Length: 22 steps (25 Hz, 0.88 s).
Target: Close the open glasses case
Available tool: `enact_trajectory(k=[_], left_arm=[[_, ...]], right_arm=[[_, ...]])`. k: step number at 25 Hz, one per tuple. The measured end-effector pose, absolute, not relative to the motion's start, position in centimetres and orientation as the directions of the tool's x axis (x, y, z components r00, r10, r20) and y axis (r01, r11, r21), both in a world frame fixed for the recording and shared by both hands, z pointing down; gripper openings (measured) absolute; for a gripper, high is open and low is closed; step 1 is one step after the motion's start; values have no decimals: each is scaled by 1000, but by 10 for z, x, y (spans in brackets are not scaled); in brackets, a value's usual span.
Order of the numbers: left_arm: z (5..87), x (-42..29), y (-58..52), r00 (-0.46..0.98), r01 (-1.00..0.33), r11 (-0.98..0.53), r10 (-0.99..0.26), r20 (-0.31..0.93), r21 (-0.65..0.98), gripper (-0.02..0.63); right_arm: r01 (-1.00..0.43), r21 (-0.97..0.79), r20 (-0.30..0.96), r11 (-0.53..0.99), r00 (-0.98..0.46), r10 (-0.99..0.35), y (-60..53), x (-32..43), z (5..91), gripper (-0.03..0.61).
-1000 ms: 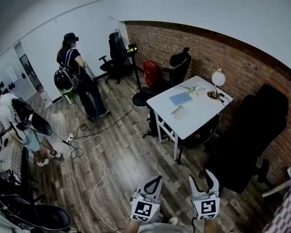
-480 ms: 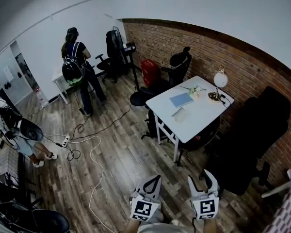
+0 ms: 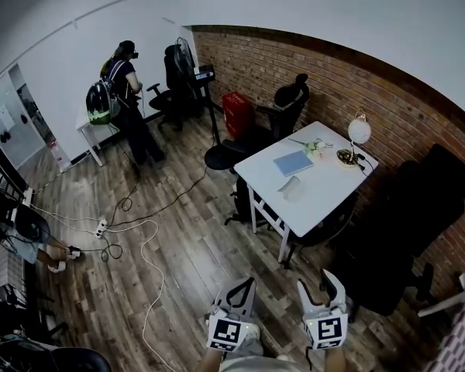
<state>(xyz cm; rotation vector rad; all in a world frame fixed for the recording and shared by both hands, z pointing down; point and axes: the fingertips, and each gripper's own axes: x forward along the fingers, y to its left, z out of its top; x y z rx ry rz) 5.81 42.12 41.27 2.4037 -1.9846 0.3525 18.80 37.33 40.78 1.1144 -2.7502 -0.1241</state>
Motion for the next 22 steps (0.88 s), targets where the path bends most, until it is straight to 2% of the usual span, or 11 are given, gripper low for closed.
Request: enact_trajectory(k=[19,22], left_arm=[[407,-10,369,218,-963,-238,-964,155,-125,3],[408,-14,363,226,-961,-246,-962,154,-126,3]], right_arm=[[-717,164,129,677,-665,-736,327,125,412,239],[-712,174,96,680,-675,-732,324,118,410,239]])
